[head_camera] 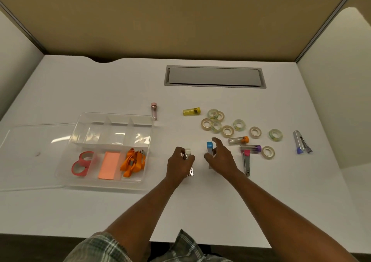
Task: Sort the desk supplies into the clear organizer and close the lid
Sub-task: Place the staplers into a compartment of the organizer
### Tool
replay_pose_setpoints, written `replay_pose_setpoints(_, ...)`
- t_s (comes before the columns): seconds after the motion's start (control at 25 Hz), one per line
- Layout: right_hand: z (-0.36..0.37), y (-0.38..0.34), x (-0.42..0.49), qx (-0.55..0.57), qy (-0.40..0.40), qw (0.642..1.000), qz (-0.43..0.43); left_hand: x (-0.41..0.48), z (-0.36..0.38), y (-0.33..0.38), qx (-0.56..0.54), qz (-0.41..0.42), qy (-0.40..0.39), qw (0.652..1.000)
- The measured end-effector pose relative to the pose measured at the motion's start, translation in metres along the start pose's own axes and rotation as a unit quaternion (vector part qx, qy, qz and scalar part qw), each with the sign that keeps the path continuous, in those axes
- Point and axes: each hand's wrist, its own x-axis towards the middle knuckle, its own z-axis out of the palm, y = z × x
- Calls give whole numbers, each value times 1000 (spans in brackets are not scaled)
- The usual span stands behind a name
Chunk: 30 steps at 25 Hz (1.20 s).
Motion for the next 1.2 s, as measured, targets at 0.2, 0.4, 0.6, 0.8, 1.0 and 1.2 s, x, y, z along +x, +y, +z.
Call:
replay_pose_setpoints(0.2,14,-48,-4,180,-18,982,53,6,-30,15,-184,-96,-49,977)
replay_pose_setpoints(0.4,27,-106,-6,304,-58,944,113,10,-66,25,-316,-130,-64,938)
replay_pose_setpoints(0.6,46,-156,1,290,-61,950,103,23,-114,33,-353,-138,-47,924)
replay_pose_setpoints(0.8,75,-198,16,287,-75,949,103,43,-165,35,-327,-114,0,938)
replay_pose_setpoints(1.0,106,-229,33,282,-80,951,104,70,-207,32,-279,-115,30,953)
replay_pose_setpoints(1.2,136,-255,44,274,-72,951,126,95,-223,24,-209,-122,54,969)
